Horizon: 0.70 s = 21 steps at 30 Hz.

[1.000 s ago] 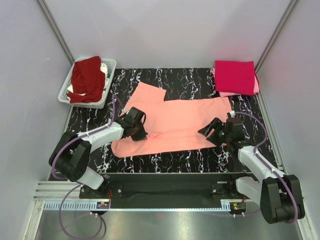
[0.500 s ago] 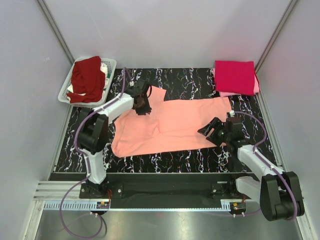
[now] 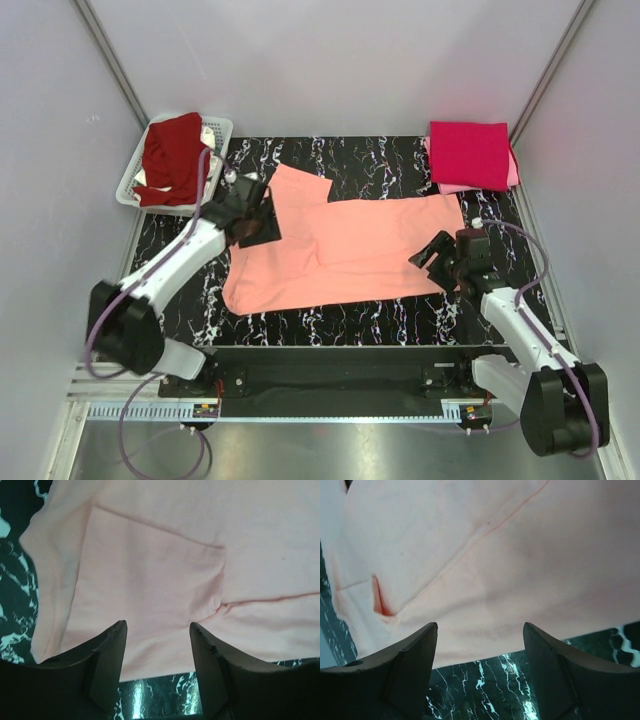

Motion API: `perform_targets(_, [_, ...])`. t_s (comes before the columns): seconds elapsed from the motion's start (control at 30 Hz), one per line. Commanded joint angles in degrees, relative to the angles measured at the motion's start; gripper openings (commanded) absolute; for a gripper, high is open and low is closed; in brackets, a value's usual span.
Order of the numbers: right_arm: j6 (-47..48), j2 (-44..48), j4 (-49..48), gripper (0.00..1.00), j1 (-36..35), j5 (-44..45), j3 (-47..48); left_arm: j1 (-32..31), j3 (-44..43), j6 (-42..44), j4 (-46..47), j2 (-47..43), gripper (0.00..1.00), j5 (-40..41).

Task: Fold and stack the t-shirts
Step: Fold the tshirt

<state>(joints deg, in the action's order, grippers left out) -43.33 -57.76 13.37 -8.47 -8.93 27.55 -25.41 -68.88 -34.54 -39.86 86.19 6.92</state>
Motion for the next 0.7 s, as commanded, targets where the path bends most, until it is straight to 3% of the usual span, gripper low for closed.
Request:
perform_targets(0.0, [1.75, 2.13, 14.99, 0.75, 3.52, 13.85, 7.68, 0.97, 8.31, -1.48, 2.58, -9.18, 0.58, 0.56])
perform_targets(0.13, [3.08, -1.65, 19.94, 0.75, 11.69, 11.39, 10.94, 1.94, 19.46, -3.51, 8.56, -14.91, 0.59, -2.34])
perform_targets(0.3, [2.03, -4.47, 22.76, 0.75, 13.48, 12.62, 11.56, 2.03, 27.55, -6.75, 12.69, -15.52, 0.57, -5.60])
perform_targets(0.67, [0.00, -15.97, 18.37, 0.68, 14.80, 11.92, 9.90, 2.03, 34.43, -9.93, 13.31, -20.71, 0.56, -4.81])
